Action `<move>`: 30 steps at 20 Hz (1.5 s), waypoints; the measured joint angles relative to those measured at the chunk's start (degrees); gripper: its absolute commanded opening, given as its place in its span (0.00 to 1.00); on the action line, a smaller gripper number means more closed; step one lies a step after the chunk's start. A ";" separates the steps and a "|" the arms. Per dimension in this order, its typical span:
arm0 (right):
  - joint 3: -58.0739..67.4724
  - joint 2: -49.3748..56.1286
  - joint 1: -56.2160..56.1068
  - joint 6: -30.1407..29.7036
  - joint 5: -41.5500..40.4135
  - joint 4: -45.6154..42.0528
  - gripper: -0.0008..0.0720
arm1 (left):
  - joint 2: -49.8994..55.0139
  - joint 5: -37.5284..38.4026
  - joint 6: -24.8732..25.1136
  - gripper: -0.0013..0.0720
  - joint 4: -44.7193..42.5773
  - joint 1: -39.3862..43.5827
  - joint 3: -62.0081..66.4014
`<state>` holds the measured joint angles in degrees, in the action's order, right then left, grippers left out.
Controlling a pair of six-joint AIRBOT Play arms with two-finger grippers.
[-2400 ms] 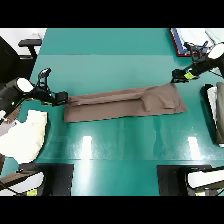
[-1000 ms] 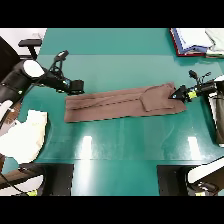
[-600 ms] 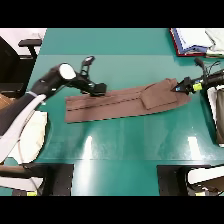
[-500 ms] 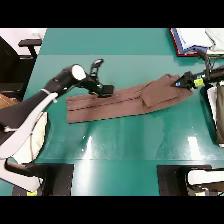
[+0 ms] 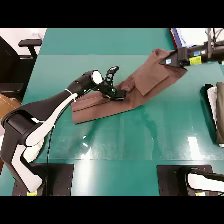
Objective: Fold the shirts.
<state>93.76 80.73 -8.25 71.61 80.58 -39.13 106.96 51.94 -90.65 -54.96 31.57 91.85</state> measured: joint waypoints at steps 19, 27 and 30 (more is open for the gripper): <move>14.32 22.03 -40.74 -3.23 -16.90 0.09 0.81 | -32.83 8.11 0.90 0.05 -16.02 -30.86 2.14; 12.41 22.95 -31.47 1.18 -6.29 -10.43 0.81 | -37.62 13.97 2.69 0.05 -17.29 -35.82 2.12; 4.24 20.00 -22.10 3.72 -5.84 -12.79 0.92 | -37.83 14.60 3.04 0.05 -17.11 -36.06 2.12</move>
<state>98.00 100.73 -30.35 75.33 74.74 -51.92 69.12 66.54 -87.61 -72.07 -4.49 93.97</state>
